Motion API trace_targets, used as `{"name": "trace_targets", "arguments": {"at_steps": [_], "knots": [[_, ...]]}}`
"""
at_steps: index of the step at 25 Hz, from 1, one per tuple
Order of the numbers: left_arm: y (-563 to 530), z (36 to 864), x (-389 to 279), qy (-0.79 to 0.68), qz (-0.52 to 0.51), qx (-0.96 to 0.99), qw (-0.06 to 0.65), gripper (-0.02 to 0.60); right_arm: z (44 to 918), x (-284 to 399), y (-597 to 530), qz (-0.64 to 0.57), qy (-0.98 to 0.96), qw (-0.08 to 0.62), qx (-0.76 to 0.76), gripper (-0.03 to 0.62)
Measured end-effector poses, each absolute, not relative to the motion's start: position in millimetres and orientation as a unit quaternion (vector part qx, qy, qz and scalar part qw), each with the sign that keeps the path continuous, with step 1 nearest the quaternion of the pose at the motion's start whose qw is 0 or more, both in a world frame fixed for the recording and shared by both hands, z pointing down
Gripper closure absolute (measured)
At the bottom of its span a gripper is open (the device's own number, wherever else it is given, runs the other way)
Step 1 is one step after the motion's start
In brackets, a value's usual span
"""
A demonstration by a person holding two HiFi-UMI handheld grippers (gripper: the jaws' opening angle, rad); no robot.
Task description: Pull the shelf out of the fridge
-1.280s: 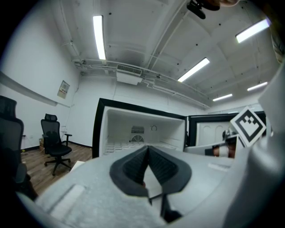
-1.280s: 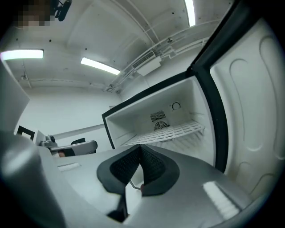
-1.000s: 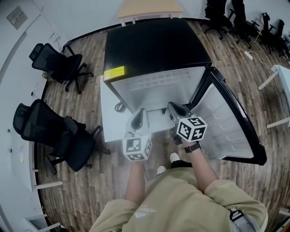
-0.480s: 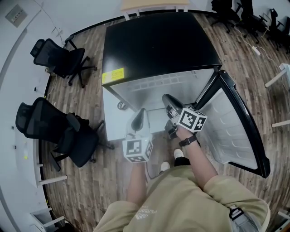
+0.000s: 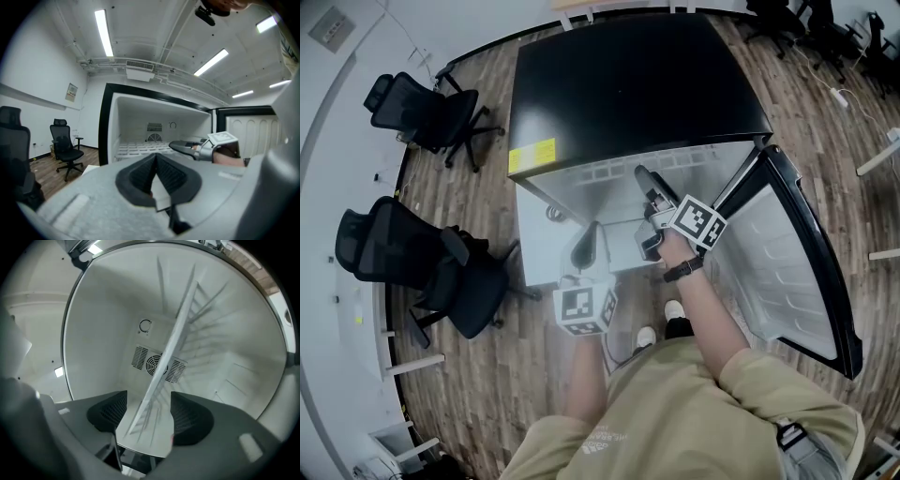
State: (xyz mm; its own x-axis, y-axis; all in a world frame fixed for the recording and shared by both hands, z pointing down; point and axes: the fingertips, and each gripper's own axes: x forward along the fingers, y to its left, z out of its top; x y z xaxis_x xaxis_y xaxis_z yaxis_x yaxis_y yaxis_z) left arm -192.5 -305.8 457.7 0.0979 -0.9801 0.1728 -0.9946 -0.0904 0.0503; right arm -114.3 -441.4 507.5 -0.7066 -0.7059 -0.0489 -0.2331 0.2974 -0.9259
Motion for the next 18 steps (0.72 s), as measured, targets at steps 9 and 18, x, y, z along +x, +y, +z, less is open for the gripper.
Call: {"name": "trace_targets", "arguments": {"at_steps": [9, 18], "knots": [[-312, 450, -195, -0.674, 0.032, 0.733, 0.085, 0.58, 516, -105, -481, -0.568, 0.693, 0.333, -0.293, 0.31], [-307, 449, -206, -0.683, 0.035, 0.724, 0.09, 0.58, 512, -115, -503, -0.586, 0.664, 0.362, -0.291, 0.344]]}}
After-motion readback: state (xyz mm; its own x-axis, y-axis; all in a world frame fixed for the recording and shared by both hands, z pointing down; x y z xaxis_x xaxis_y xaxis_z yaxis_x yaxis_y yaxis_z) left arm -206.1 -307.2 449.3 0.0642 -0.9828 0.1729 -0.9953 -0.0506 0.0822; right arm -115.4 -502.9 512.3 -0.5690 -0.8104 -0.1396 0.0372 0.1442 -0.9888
